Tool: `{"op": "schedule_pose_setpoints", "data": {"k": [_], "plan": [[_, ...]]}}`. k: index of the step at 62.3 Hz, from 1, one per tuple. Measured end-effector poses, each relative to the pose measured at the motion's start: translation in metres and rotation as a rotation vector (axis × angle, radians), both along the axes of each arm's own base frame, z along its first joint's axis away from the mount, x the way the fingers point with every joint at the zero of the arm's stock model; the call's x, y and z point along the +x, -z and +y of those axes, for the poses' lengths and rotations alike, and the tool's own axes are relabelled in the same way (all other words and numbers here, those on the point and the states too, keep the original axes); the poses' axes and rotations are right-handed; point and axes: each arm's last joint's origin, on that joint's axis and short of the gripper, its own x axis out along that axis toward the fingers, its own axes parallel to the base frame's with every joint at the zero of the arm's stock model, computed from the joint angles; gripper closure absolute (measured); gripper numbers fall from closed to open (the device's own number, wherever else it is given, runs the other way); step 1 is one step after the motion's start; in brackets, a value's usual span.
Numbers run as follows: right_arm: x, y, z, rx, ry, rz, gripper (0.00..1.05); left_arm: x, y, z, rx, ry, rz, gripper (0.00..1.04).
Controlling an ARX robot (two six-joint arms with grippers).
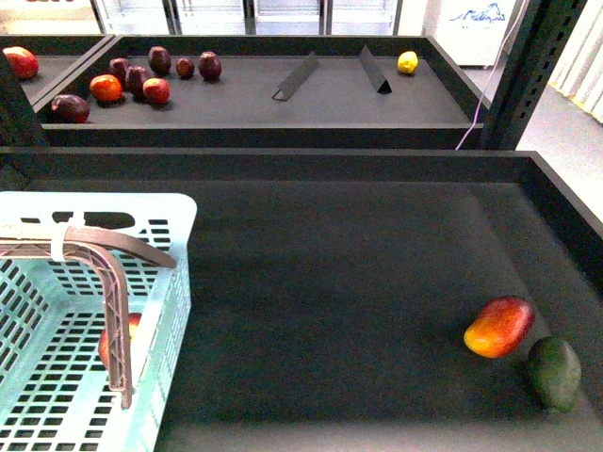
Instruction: Pick apple with right arm and hold basket with left
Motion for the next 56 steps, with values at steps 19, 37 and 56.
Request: {"op": "schedule_pose_setpoints", "data": {"k": [19, 37, 56], "plan": [[0.000, 0.000, 0.000, 0.000, 0.000, 0.000, 0.09, -0.012, -0.003, 0.000, 0.000, 0.000, -0.008, 1.02], [0.000, 0.000, 0.000, 0.000, 0.000, 0.000, 0.09, -0.021, -0.004, 0.000, 0.000, 0.000, -0.012, 1.02], [0.000, 0.000, 0.000, 0.000, 0.000, 0.000, 0.09, -0.027, -0.003, 0.000, 0.000, 0.000, -0.012, 1.02]]}}
